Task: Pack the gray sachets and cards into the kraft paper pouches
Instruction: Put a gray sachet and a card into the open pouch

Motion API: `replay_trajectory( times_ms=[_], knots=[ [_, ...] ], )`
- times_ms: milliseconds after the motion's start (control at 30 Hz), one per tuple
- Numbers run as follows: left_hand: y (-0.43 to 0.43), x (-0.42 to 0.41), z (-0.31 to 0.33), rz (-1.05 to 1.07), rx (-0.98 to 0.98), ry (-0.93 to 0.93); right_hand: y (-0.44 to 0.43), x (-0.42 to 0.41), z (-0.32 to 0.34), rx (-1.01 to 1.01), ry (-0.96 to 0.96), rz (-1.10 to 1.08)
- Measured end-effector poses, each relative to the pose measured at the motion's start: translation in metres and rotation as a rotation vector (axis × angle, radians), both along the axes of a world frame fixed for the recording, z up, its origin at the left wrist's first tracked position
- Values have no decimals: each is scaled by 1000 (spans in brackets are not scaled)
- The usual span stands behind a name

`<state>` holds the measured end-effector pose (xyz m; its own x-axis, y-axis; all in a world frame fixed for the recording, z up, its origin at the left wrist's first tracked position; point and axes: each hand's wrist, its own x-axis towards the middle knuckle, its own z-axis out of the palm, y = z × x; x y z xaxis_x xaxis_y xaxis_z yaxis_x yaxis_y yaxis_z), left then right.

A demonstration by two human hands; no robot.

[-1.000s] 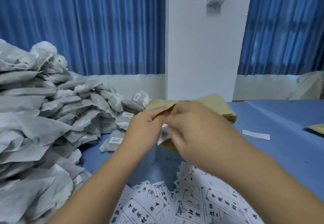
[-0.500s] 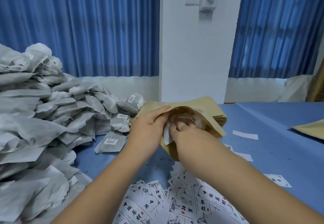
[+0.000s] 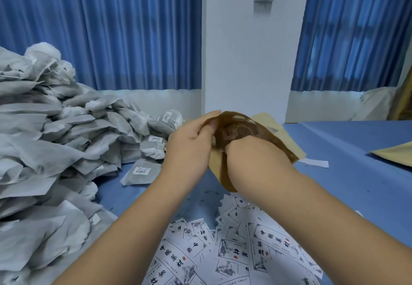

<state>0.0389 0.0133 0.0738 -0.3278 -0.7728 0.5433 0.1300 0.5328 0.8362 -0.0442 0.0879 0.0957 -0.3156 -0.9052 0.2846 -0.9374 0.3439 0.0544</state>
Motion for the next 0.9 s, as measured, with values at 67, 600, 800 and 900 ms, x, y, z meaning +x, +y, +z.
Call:
replay_trajectory(
  times_ms=[67, 600, 800, 900],
  knots=[
    [1, -2, -4, 17, -52, -13, -8, -3, 1, 106, 21, -34],
    [-24, 5, -26, 145, -68, 68, 14, -27, -32, -243, -36, 716],
    [-22, -1, -41, 122, -44, -78, 25, -70, -80, -198, -237, 466],
    [-20, -5, -48, 89, -58, -151, 27, -82, -96, -115, -270, 423]
  ],
)
